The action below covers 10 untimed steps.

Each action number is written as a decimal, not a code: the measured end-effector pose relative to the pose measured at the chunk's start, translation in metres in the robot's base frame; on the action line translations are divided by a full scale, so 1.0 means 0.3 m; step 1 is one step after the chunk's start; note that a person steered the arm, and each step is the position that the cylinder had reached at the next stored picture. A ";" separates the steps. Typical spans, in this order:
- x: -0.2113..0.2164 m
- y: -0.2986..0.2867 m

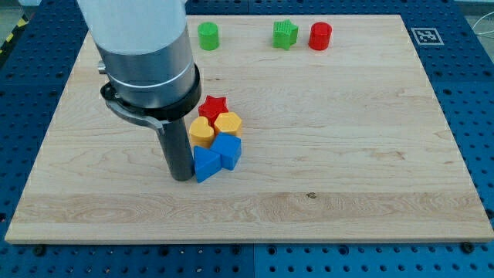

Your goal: Separate the blue cube and the blue triangle

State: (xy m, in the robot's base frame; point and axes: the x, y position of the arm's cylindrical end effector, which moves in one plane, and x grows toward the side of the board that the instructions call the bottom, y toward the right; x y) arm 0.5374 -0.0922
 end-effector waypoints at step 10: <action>0.026 0.067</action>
State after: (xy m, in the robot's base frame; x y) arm 0.5453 -0.0722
